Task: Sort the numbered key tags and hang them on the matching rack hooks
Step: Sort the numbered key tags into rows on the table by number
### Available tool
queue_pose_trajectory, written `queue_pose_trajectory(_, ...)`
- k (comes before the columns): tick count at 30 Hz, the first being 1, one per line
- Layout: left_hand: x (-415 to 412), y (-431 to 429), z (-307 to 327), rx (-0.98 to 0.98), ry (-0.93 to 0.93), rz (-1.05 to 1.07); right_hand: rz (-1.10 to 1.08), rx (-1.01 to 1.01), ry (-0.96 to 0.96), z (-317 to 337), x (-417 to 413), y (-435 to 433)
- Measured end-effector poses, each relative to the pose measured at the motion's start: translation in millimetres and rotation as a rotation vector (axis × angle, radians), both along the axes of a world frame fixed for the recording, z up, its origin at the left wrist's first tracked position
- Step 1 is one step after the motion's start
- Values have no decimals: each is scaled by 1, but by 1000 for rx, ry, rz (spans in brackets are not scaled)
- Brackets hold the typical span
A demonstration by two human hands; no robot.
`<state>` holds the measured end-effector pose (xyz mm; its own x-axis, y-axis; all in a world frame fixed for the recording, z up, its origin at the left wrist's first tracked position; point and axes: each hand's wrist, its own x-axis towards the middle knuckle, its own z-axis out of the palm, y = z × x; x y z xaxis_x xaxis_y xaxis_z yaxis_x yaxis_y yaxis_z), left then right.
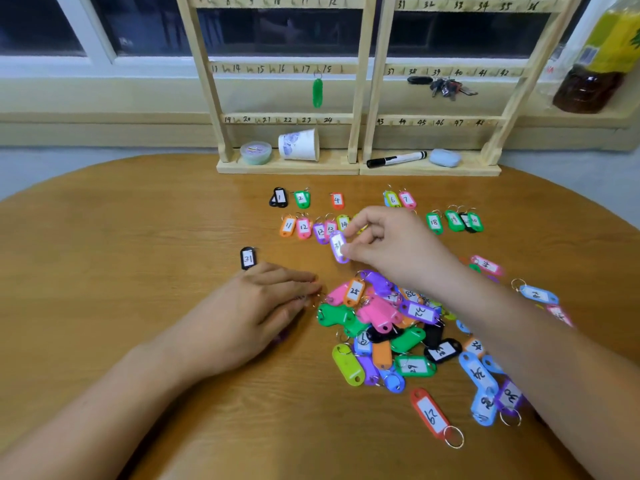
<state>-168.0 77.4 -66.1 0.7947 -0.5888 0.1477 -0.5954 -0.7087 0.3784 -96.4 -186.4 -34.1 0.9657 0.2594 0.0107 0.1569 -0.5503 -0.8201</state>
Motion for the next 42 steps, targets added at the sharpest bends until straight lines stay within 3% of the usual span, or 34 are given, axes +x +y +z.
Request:
queue_pose_trajectory(3,-2,16,3,-60,-24,47,-9,-136,-9,-2,6,35)
queue_pose_trajectory(7,6,44,0,58,-64,239,-27,-294,-22,-5,13,65)
queue_pose_trajectory(13,8,58,-8,87,5,280,-30,-347,-13,-4,15,88)
queue_pose_trajectory(20,-2,59,-2,-62,17,216,20,-331,-28,0,9,78)
queue_pose_trajectory(27,-22,63,-5,-236,27,314,150,-437,-22,3,-20,51)
queue_pose_trajectory(42,-54,59,-1,-284,36,293,229,-510,-28,-2,-23,56)
